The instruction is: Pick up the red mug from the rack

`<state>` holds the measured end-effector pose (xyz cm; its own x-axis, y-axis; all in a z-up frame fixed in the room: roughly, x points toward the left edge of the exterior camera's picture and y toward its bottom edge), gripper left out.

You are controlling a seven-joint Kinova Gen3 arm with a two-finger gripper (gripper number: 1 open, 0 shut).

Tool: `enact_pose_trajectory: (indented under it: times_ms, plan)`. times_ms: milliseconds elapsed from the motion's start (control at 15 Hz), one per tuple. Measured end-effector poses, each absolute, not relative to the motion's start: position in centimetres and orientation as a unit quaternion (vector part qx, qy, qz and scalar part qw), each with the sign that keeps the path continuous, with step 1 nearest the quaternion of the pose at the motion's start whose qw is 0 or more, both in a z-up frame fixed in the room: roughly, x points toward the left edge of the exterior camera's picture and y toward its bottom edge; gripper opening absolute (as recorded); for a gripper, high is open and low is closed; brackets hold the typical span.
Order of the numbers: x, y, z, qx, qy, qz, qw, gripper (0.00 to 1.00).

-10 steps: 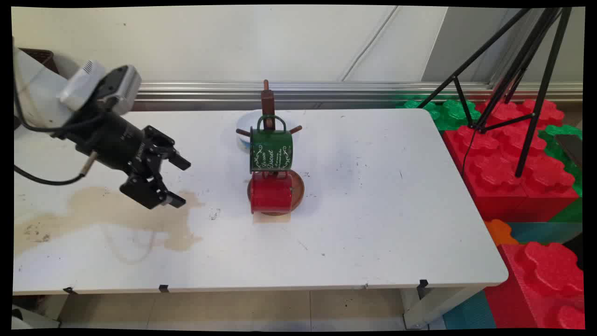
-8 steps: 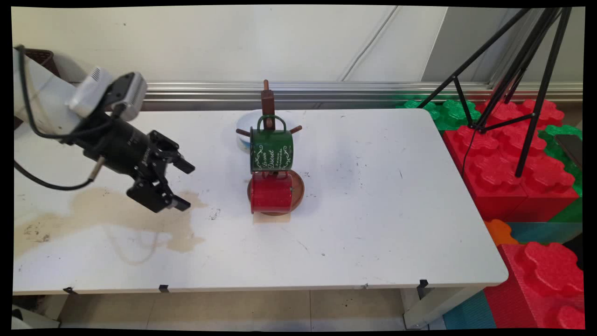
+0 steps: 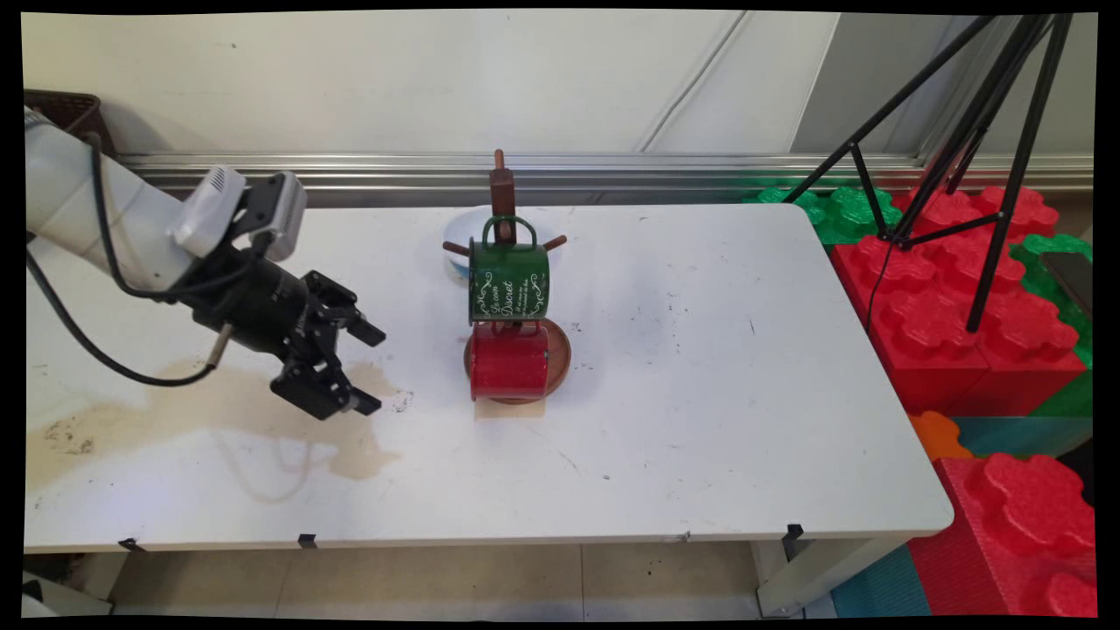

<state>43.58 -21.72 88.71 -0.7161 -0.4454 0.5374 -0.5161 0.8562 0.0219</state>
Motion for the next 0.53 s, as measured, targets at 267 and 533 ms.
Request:
enact_pose_trajectory:
  times_ms: [267,533]
  plan:
    - [42.8,-21.8,87.2,0.267,-0.921,0.066,0.277,1.00]
    - [42.3,-21.8,85.9,0.269,-0.919,0.067,0.280,1.00]
